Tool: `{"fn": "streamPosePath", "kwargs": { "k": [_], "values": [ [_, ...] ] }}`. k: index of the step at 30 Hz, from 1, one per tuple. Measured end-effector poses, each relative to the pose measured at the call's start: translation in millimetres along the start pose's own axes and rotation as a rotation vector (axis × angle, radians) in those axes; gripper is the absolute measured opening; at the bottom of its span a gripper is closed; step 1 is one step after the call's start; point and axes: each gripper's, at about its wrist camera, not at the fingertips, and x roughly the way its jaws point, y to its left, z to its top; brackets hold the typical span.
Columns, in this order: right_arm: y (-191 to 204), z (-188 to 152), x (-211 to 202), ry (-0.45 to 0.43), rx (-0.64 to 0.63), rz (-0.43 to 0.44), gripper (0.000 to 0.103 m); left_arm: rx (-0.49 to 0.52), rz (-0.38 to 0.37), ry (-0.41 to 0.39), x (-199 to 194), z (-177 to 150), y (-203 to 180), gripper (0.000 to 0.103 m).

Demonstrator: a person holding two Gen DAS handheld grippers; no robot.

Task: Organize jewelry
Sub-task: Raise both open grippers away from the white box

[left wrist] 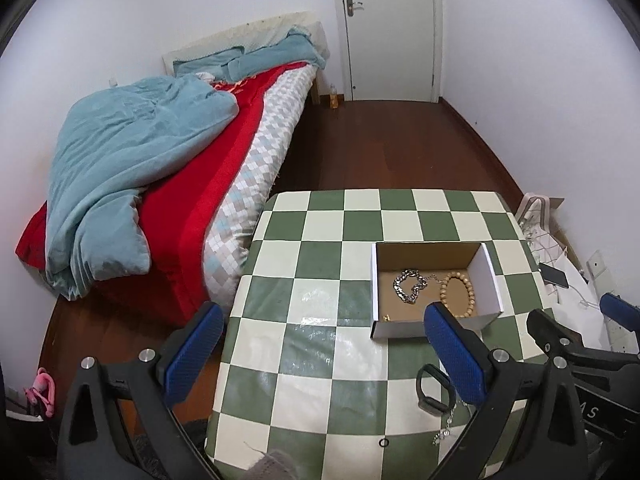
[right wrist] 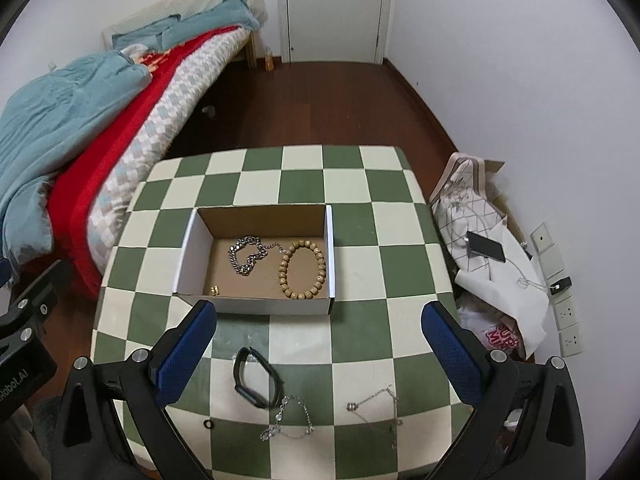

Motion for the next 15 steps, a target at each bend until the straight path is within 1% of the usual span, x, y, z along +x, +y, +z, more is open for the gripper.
{"fn": "streamPosePath", "kwargs": {
  "k": [5,9,12,15],
  "values": [
    [2,-9,-27,-0.042,0.001,0.008,0.103,-0.01,-0.009,-0.018,-17,-9,4,0.103],
    [0,-15,-43,-0.061,0.012,0.027,0.103,-0.014,0.002,-0.028,-24,-15,9,0.103],
    [-7,-25,-45,-0.043,0.037,0.042,0.103,-0.018,0.035,-0.026,-24,-25,13,0.103],
    [-18,-39,-38,-0.015,0.063,0.032,0.103,-0.009,0.074,0.007,-13,-43,14,0.103]
  ]
}}
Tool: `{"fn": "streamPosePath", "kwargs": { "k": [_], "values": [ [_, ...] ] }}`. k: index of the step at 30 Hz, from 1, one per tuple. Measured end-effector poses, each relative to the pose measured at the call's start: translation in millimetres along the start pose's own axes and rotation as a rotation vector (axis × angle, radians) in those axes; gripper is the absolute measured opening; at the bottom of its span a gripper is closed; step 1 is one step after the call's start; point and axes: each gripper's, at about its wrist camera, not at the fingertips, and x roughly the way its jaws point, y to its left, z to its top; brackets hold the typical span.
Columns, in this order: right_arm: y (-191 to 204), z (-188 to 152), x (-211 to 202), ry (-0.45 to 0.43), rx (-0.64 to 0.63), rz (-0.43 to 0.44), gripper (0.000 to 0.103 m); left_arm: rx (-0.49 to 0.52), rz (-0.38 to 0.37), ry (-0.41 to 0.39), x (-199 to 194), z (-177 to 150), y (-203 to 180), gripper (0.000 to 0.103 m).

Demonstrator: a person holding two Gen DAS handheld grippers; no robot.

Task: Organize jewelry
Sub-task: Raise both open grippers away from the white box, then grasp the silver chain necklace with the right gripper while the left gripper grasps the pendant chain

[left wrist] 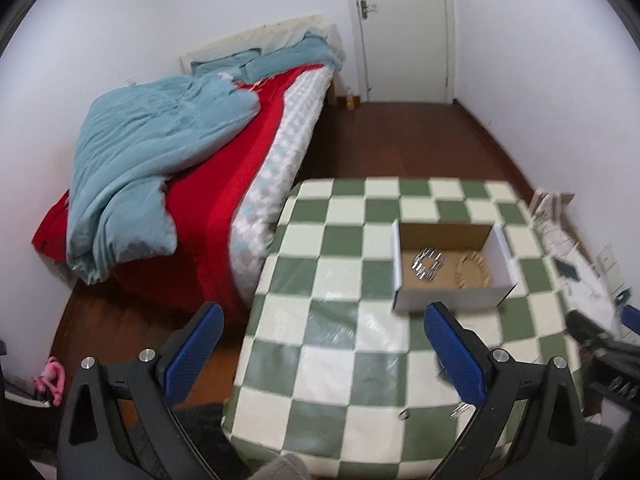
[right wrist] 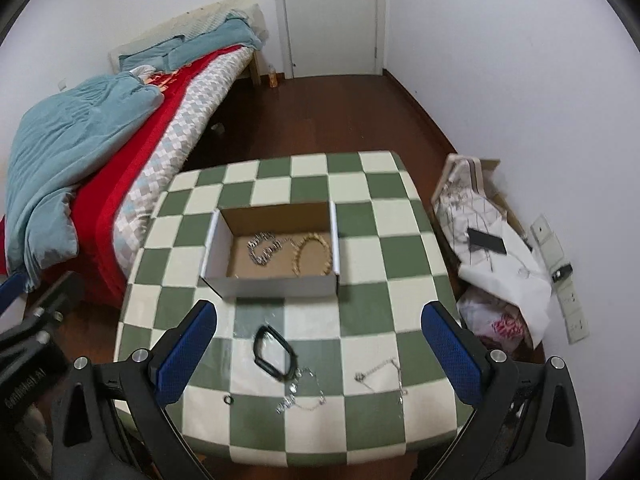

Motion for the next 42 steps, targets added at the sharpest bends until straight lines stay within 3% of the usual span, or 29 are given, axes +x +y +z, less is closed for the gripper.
{"fn": "streamPosePath", "kwargs": {
  "k": [2,4,6,7,13,19,22,25,26,27,28,33,34,38,40,42],
  "values": [
    [-15,-14,12,0.041,0.04,0.0,0.103,0.011,0.008,0.052,16,-18,-3,0.103],
    [-30,-27,25,0.083,0.075,0.009,0.093,0.022,0.017,0.099,30,-36,-8,0.103],
    [-45,-44,42,0.136,0.109,0.005,0.065,0.04,0.025,0.132,42,-51,-15,0.103],
    [-52,-52,52,0.166,0.124,0.011,0.063,0.058,0.033,0.158,52,-61,-21,0.102],
    [-89,-94,106,0.277,0.199,0.008,0.061,0.115,0.015,0.256,82,-97,-46,0.102],
    [-120,-111,143,0.333,0.257,-0.003,0.061,0.2,0.0,0.242,82,-104,-78,0.102],
    [-119,-117,157,0.347,0.231,-0.005,0.058,0.214,-0.025,0.242,87,-107,-94,0.102],
    [-104,-119,158,0.293,0.103,-0.062,0.047,0.203,-0.058,0.263,93,-110,-105,0.102],
    [-99,-120,157,0.274,0.056,-0.091,0.035,0.2,-0.079,0.271,95,-111,-111,0.102],
    [-97,-121,156,0.252,0.031,-0.081,0.013,0.2,-0.087,0.275,97,-112,-115,0.102],
    [-96,-121,156,0.249,0.02,-0.089,0.006,0.203,-0.098,0.277,99,-113,-120,0.102],
    [-104,-121,153,0.228,0.027,-0.056,0.001,0.227,-0.145,0.286,108,-112,-147,0.102],
    [-107,-120,152,0.227,0.039,-0.046,0.001,0.246,-0.146,0.289,111,-112,-153,0.1],
    [-119,-122,149,0.226,0.087,-0.014,0.0,0.301,-0.164,0.326,123,-119,-173,0.07],
    [-125,-124,149,0.226,0.102,-0.005,0.0,0.297,-0.181,0.304,121,-119,-174,0.061],
    [-131,-126,147,0.225,0.122,0.01,0.0,0.293,-0.247,0.299,118,-119,-175,0.027]
  ]
}}
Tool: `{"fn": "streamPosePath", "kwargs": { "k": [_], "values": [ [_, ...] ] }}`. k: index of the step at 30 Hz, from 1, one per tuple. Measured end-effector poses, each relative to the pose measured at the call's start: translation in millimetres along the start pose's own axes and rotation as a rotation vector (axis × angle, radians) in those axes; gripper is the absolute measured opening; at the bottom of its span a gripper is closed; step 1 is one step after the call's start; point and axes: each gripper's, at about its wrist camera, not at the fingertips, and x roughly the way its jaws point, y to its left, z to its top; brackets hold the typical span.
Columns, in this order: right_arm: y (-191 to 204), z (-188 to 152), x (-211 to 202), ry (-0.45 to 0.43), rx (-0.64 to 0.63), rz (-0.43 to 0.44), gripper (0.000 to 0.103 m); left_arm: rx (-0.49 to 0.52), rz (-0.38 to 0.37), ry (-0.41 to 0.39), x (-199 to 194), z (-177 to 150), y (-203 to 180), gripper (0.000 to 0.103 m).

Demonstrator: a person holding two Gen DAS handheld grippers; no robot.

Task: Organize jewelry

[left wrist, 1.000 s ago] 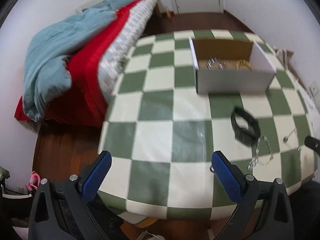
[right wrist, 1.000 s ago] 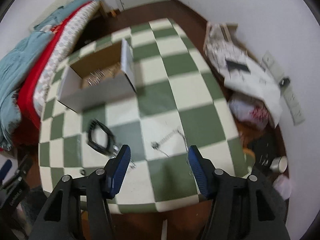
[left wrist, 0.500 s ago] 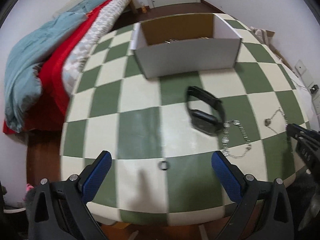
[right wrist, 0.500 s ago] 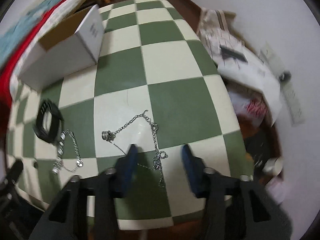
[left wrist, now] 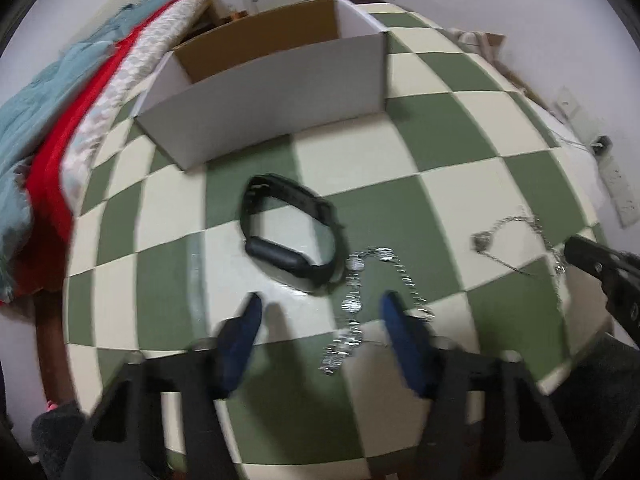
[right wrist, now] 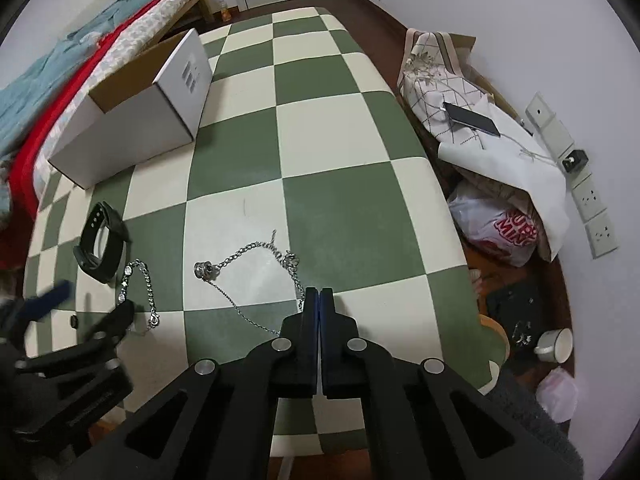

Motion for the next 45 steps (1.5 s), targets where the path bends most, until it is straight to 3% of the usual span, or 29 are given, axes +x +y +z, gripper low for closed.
{"fn": "streamPosePath", "kwargs": {
  "k": [1,4,12,18,21,23,28,29,31,33,34,39,45],
  "values": [
    [-3,0,-2,-0.004,0.01,0.007,0.0,-0.001,-0.013,0.002,0,0,0,0.004],
    [-13,3,-9,-0.022,0.06,0.056,0.0,0.017,-0.006,0.008,-1,1,-2,0.003],
    [-9,13,-37,-0.078,0.081,0.135,0.0,-0.08,-0.047,-0.023,-23,-3,27,0.0],
    [1,21,-59,-0.123,0.075,0.181,0.0,-0.151,-0.149,-0.042,-37,0,49,0.0],
    [6,25,-68,-0.141,0.067,0.191,0.0,-0.142,-0.215,-0.005,-27,0,41,0.019],
    [7,27,-69,-0.143,0.063,0.185,0.0,-0.092,-0.189,0.009,-19,-1,30,0.067],
    [-1,23,-65,-0.128,0.08,0.172,0.0,-0.029,-0.089,0.047,4,-9,15,0.071],
    [-3,22,-63,-0.124,0.085,0.171,0.0,-0.018,-0.079,0.016,3,-10,14,0.071],
    [-6,20,-60,-0.116,0.094,0.171,0.0,-0.014,-0.092,-0.008,2,-13,13,0.068],
    [-9,17,-57,-0.106,0.102,0.17,0.0,0.0,-0.095,-0.04,-2,-13,11,0.034],
    [-10,16,-54,-0.102,0.104,0.169,0.0,0.013,-0.094,-0.042,-3,-11,9,0.003],
    [-10,13,-50,-0.095,0.108,0.172,0.0,-0.015,-0.106,-0.02,-5,-9,15,0.003],
    [-5,15,-60,-0.123,0.098,0.197,0.0,-0.062,-0.122,-0.083,-39,-7,33,0.0]
  ]
}}
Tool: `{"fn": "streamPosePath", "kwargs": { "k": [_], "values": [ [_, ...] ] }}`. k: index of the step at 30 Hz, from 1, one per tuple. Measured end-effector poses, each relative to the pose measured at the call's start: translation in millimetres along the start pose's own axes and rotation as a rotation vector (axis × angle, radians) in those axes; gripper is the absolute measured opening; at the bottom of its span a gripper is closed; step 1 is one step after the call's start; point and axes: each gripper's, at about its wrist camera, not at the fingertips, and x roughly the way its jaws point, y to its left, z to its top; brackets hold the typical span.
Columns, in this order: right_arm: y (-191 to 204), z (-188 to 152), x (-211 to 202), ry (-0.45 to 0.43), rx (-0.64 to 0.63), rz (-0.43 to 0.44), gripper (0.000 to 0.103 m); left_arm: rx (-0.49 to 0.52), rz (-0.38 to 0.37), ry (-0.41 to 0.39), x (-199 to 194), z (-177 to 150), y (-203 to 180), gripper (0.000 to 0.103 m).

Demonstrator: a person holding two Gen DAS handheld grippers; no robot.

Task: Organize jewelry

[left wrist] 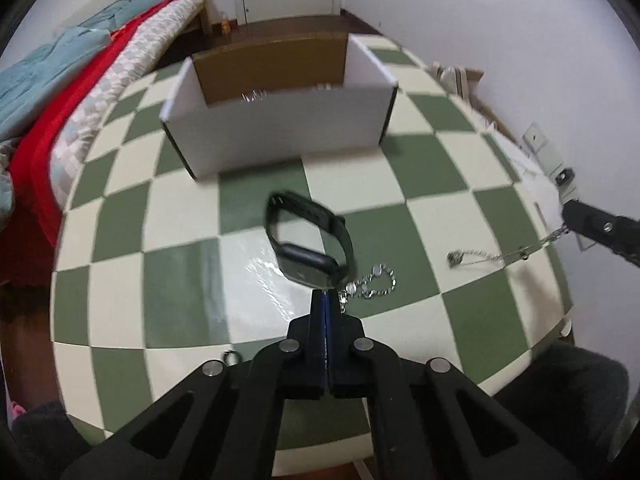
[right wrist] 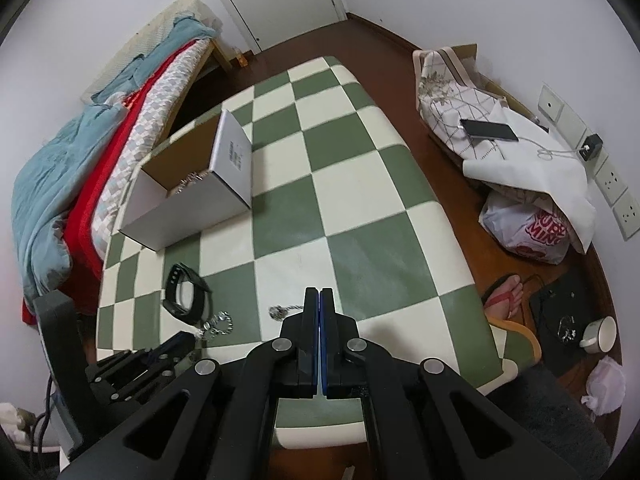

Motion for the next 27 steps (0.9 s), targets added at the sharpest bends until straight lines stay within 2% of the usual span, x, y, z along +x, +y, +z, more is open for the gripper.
{"fn": "streamPosePath", "kwargs": {
  "k": [4,6,9,10,12,13,14,15,16,20,24,25,26,27],
  "values": [
    [13,7,-11,-0.021,-0.015,0.028,0.0,-0.015,-0.013,-0.049,-24,7,7,0.0],
    [19,10,-15,-0.031,-0.024,0.038,0.0,-0.034,-0.043,-0.061,-31,10,14,0.0],
    [25,14,-20,-0.042,-0.039,0.039,0.0,-0.067,-0.111,-0.063,-33,11,29,0.0],
    [26,15,-20,-0.043,-0.04,0.04,0.0,-0.082,-0.16,-0.053,-30,10,34,0.0],
    [26,16,-20,-0.041,-0.038,0.037,0.0,-0.112,-0.21,-0.03,-20,8,42,0.006],
    [26,16,-20,-0.04,-0.037,0.033,0.0,-0.098,-0.209,-0.016,-15,6,40,0.016],
    [25,16,-19,-0.038,-0.031,0.034,0.0,-0.062,-0.2,0.006,-7,3,37,0.04],
    [23,15,-18,-0.032,-0.022,0.034,0.0,-0.03,-0.173,0.028,2,0,33,0.051],
    [21,14,-16,-0.027,-0.014,0.034,0.0,-0.017,-0.165,0.041,7,-3,30,0.054],
    [14,10,-9,-0.005,0.003,0.029,0.0,0.035,-0.139,0.111,33,-13,14,0.054],
    [10,6,-4,0.006,0.008,0.019,0.0,0.166,-0.03,0.088,35,-19,-13,0.053],
    [8,6,-4,0.008,0.01,0.016,0.0,0.193,-0.031,0.078,34,-22,-19,0.045],
    [7,6,-4,0.007,0.011,0.014,0.0,0.201,-0.038,0.073,33,-22,-21,0.028],
    [7,6,-3,0.007,0.011,0.011,0.0,0.215,-0.04,0.071,32,-22,-25,0.015]
  ]
}}
